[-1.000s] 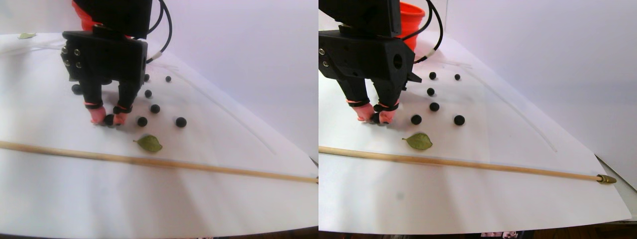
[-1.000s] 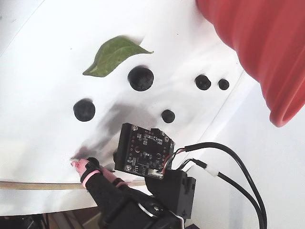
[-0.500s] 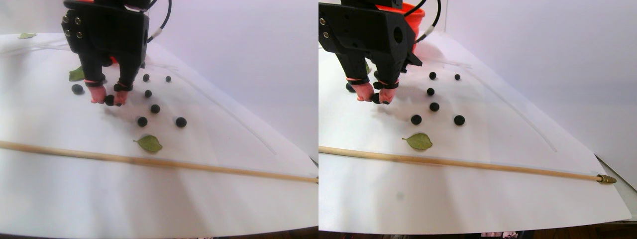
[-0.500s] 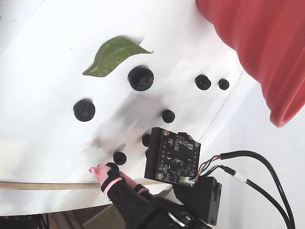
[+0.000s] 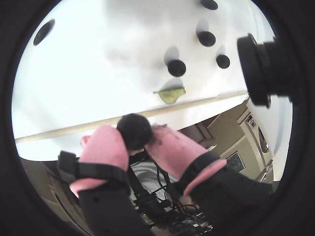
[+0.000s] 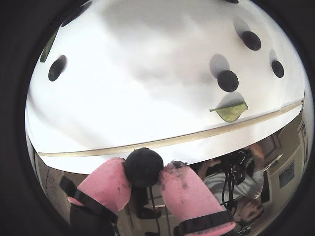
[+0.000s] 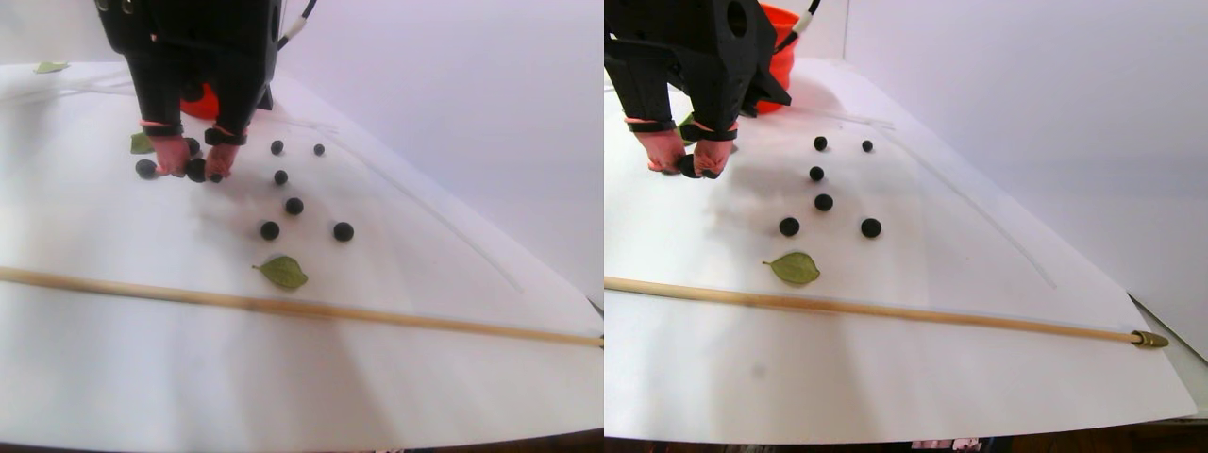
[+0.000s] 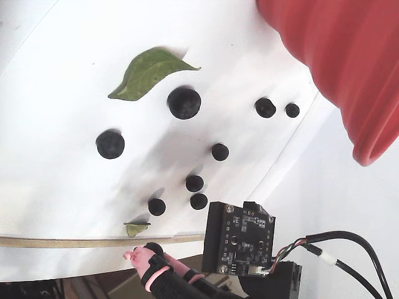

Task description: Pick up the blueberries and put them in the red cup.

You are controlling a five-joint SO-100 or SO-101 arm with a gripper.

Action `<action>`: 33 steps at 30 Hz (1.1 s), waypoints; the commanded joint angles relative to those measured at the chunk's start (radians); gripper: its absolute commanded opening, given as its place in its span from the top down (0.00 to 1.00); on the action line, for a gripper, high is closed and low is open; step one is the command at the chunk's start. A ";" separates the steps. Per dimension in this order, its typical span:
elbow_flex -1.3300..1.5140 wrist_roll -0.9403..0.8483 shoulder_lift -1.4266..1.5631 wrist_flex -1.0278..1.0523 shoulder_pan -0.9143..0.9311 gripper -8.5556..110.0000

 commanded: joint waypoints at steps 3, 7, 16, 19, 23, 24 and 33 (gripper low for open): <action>-0.031 -0.006 0.106 0.063 -0.003 0.84; -0.061 -0.011 0.132 0.098 -0.005 0.84; -0.110 -0.040 0.219 0.189 -0.009 0.84; -0.118 -0.044 0.262 0.227 -0.017 0.84; -0.129 -0.055 0.333 0.288 -0.025 0.84; -0.135 -0.057 0.347 0.302 -0.026 0.84; -0.232 -0.084 0.347 0.354 -0.034 0.84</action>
